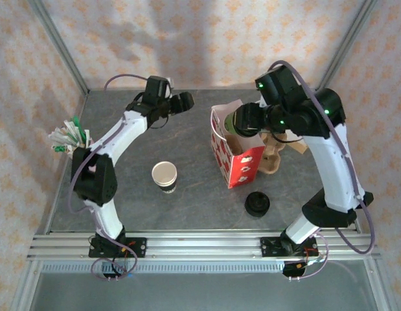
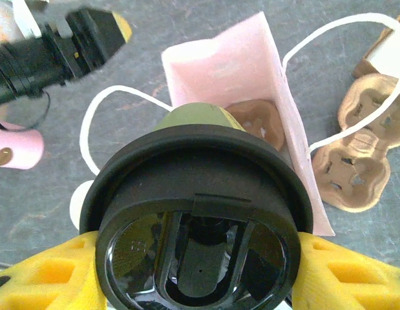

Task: Pack the takeout coffee

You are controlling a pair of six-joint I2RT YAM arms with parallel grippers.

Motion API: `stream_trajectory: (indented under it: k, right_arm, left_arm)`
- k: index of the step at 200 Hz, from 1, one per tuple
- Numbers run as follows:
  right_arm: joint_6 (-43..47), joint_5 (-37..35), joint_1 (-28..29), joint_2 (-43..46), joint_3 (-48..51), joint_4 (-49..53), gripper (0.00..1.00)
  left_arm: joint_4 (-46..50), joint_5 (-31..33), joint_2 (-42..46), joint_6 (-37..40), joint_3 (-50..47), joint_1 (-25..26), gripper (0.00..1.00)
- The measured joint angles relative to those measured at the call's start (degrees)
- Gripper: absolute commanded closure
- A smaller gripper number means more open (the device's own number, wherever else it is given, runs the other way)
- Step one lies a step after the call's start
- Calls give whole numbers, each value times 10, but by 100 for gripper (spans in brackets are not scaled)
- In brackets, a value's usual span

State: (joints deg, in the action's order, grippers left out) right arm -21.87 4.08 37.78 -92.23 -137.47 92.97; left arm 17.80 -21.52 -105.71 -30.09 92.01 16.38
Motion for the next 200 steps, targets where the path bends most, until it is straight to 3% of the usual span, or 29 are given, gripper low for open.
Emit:
stream_trajectory:
  k: [65,132,200]
  right_arm:
    - [3,5,-11,-41,87,0,44]
    - [7,23,-45,-59,152,0,45]
    - [11,41,-50,-96,201,0,45]
  left_arm:
    - [42,-34,-186,42,209,0,18]
    - [61,-81,-284,91,294,8,18]
    - [71,-129,-317,117,329,33,18]
